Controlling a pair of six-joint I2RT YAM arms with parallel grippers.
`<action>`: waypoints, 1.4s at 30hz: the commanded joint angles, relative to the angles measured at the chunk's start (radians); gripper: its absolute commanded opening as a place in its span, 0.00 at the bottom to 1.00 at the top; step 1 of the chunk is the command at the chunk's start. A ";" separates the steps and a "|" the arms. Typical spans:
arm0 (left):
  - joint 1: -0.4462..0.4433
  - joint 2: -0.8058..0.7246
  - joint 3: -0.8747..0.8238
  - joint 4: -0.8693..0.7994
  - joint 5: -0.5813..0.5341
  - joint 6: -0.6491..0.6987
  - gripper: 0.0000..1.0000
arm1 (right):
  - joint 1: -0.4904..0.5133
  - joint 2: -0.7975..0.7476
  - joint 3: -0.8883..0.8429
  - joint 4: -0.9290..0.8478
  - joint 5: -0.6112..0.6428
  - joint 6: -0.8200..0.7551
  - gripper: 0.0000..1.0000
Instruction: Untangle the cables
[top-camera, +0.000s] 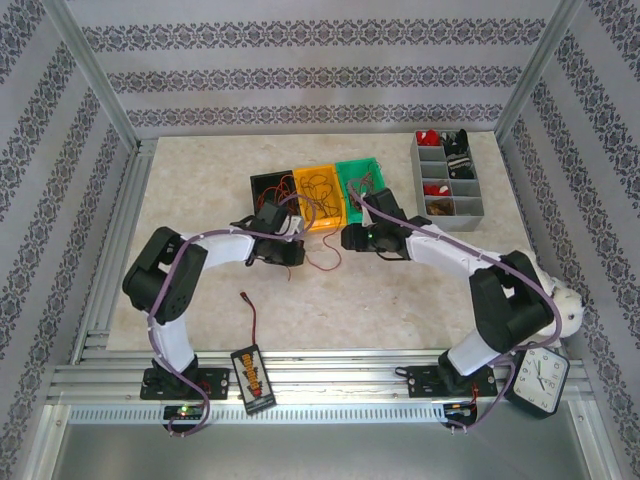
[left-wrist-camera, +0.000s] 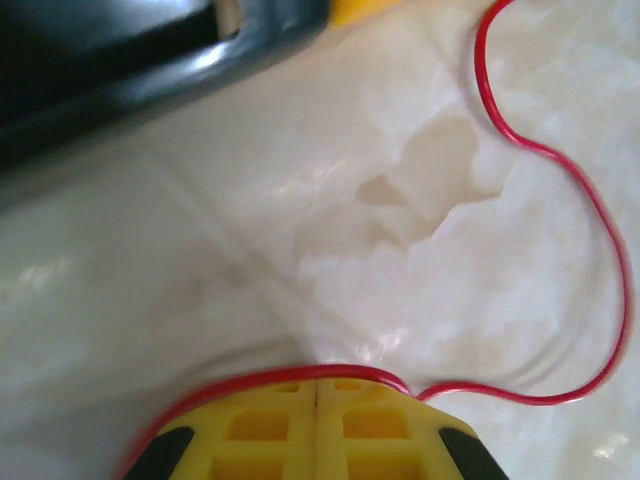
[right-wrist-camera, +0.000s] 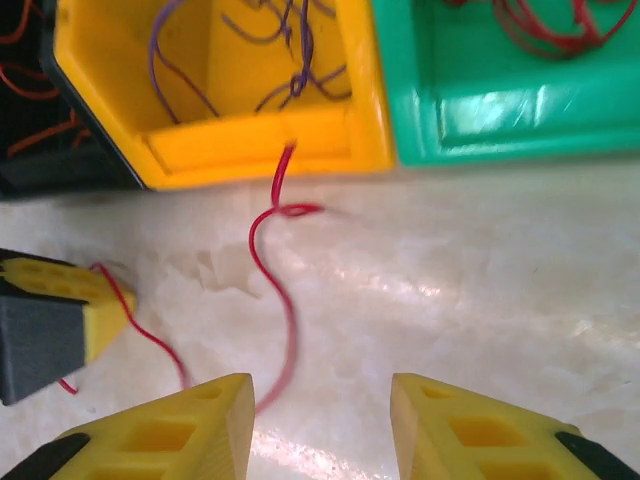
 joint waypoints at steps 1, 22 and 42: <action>-0.056 0.043 -0.017 -0.006 0.176 0.033 0.02 | 0.029 0.050 0.007 0.043 -0.029 -0.010 0.42; 0.062 -0.250 -0.212 0.240 0.164 -0.161 0.66 | 0.061 0.211 0.115 -0.043 0.015 -0.095 0.50; 0.109 -0.267 -0.289 0.028 0.216 -0.074 0.64 | 0.106 0.371 0.228 -0.076 -0.089 -0.182 0.54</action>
